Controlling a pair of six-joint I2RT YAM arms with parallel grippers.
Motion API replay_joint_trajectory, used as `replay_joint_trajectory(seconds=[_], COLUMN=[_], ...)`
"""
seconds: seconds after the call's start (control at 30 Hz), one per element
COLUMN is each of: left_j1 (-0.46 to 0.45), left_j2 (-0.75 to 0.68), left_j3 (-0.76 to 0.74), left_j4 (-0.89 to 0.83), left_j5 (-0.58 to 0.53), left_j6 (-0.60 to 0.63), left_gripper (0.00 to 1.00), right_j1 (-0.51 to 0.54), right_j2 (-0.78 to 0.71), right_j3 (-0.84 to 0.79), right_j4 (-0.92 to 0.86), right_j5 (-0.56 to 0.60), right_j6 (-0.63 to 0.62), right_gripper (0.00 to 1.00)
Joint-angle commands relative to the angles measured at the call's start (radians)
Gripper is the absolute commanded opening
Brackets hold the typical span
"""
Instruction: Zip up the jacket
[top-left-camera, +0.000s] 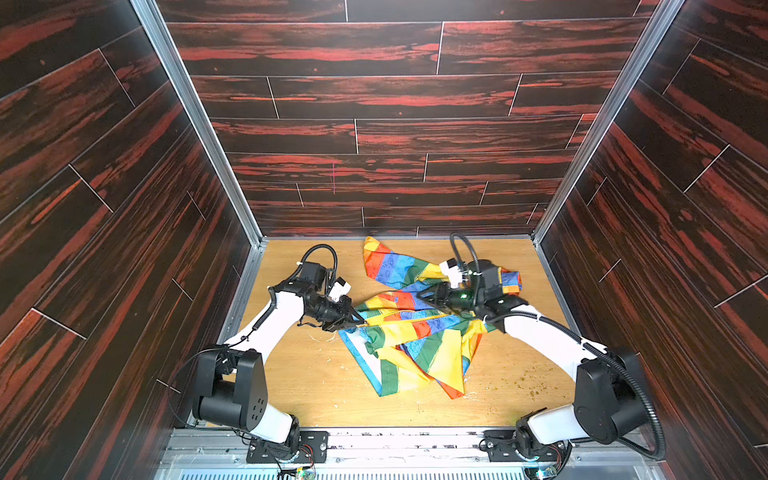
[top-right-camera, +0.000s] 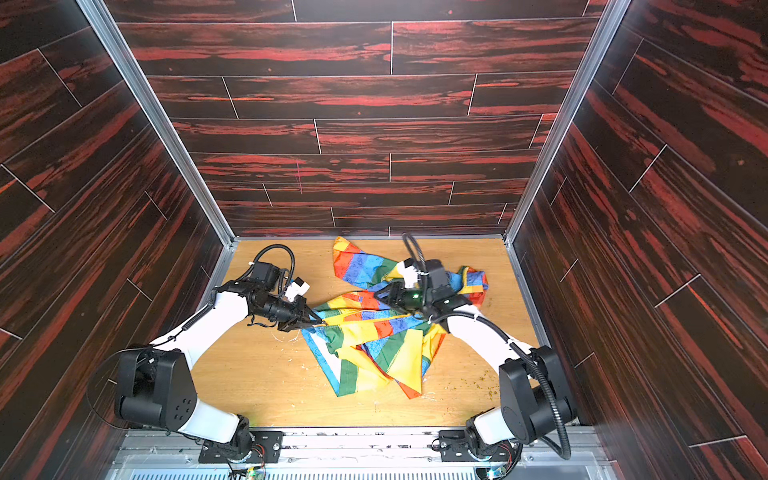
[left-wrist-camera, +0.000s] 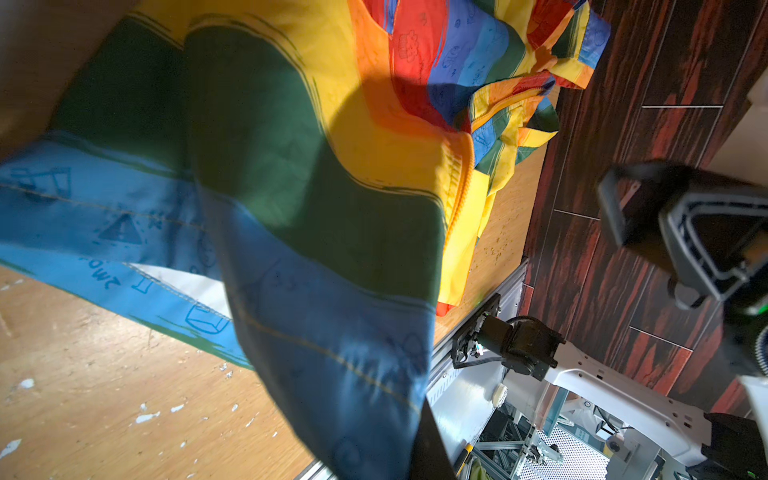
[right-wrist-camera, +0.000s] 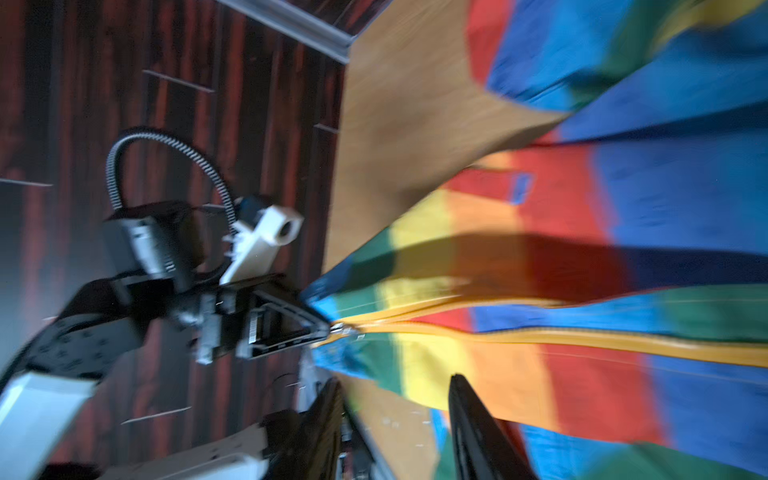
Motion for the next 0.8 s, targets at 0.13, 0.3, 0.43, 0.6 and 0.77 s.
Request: replay_joint_trajectory(seconds=[0.13,0.3,0.43,0.6,0.77], left_j1=[0.006,0.007,0.007,0.006,0.004], left_j2=[-0.008,-0.012,-0.014,-0.015,-0.018], left_j3=[-0.011,-0.021,-0.030,-0.038,-0.041], left_j4=[0.044,0.096,0.133,0.145,0.186], left_j5=[0.048,0.077,0.095,0.115,0.132], left_j6=[-0.009,-0.040,-0.062,-0.079,-0.089], left_gripper=[0.00,0.00,0.00,0.00,0.00], right_j1=[0.105,0.143,0.159,0.185,0.214], right_j2=[0.093,0.145,0.177,0.221,0.268], right_j3=[-0.059,-0.081,-0.107,-0.110,-0.093], right_j4=[0.388,0.503,0.589,0.657,0.685], right_j5=[-0.058,-0.057,-0.058,-0.064,-0.066], right_j6=[0.305,0.392,0.452,0.494,0.508], right_gripper=[0.45,0.46,0.47,0.47,0.48])
